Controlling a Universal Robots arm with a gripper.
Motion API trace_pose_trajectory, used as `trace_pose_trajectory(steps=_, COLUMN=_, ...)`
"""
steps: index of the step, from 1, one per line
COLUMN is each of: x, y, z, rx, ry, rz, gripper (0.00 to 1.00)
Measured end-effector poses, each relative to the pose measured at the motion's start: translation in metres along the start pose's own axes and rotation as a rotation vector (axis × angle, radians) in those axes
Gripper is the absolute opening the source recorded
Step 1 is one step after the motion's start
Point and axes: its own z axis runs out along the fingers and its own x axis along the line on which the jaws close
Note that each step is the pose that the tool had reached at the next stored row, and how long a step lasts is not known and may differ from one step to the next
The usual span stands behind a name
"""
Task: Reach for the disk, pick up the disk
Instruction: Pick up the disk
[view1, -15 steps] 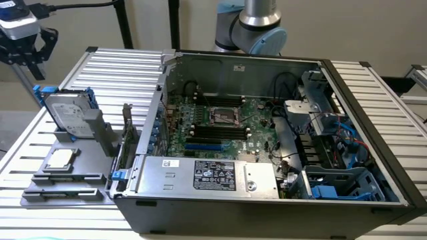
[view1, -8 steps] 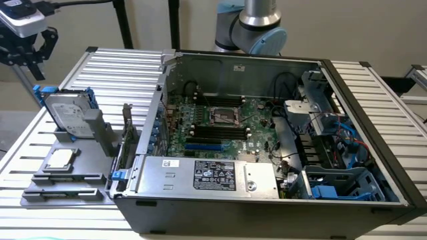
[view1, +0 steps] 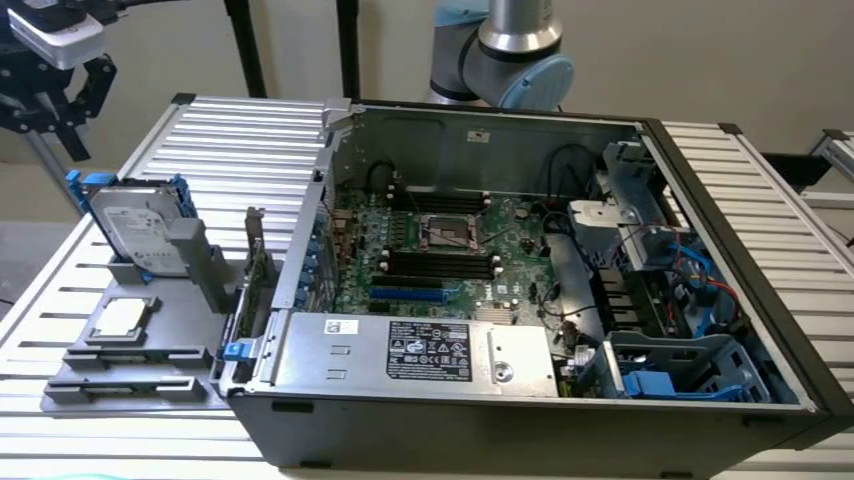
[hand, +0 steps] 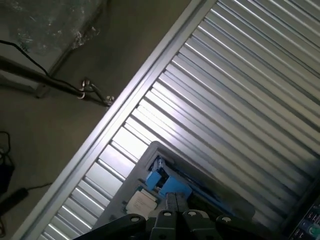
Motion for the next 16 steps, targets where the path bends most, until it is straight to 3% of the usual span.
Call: trace_pose_trajectory(steps=16, x=0.0, y=0.0, z=0.0, rx=0.0003, ry=0.0094, rz=-0.29, gripper=0.11)
